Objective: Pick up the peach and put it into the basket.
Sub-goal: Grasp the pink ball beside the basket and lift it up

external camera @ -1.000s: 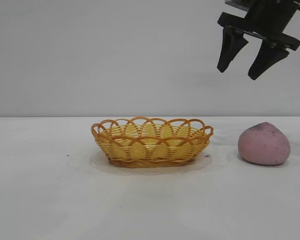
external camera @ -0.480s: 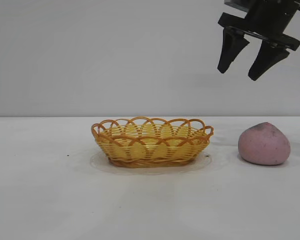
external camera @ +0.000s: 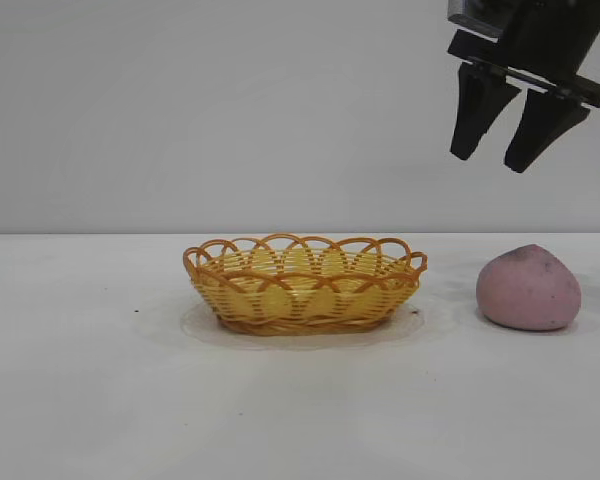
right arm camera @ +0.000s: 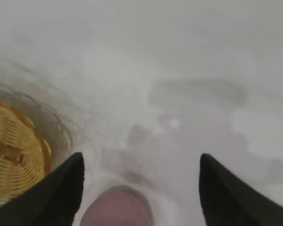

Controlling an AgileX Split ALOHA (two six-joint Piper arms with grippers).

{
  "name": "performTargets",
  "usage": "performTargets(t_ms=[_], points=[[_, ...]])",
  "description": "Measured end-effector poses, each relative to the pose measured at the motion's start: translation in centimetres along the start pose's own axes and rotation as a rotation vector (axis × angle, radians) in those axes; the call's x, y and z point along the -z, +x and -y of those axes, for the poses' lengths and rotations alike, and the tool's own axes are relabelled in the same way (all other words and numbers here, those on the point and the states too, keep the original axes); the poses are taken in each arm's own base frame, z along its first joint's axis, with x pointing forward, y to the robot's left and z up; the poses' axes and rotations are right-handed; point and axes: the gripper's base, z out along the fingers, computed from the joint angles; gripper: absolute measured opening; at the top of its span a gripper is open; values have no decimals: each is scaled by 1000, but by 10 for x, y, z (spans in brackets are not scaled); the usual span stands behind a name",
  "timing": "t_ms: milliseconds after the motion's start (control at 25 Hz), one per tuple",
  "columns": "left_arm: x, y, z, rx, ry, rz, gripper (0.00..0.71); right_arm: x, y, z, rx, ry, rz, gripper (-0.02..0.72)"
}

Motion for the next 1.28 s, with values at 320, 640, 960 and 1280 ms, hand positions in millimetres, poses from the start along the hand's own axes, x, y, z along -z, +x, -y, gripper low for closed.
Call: performTargets(t_ms=[320, 640, 960, 1280], points=[[0, 0, 0, 1, -2, 0, 527, 1, 16, -9, -67, -40, -198, 432], [0, 0, 0, 1, -2, 0, 527, -12, 19, -44, -30, 100, -331, 432], [0, 0, 0, 1, -2, 1, 527, -40, 23, -41, -56, 120, -384, 381], [0, 0, 0, 1, -2, 1, 527, -72, 31, -33, -71, 112, -457, 272]])
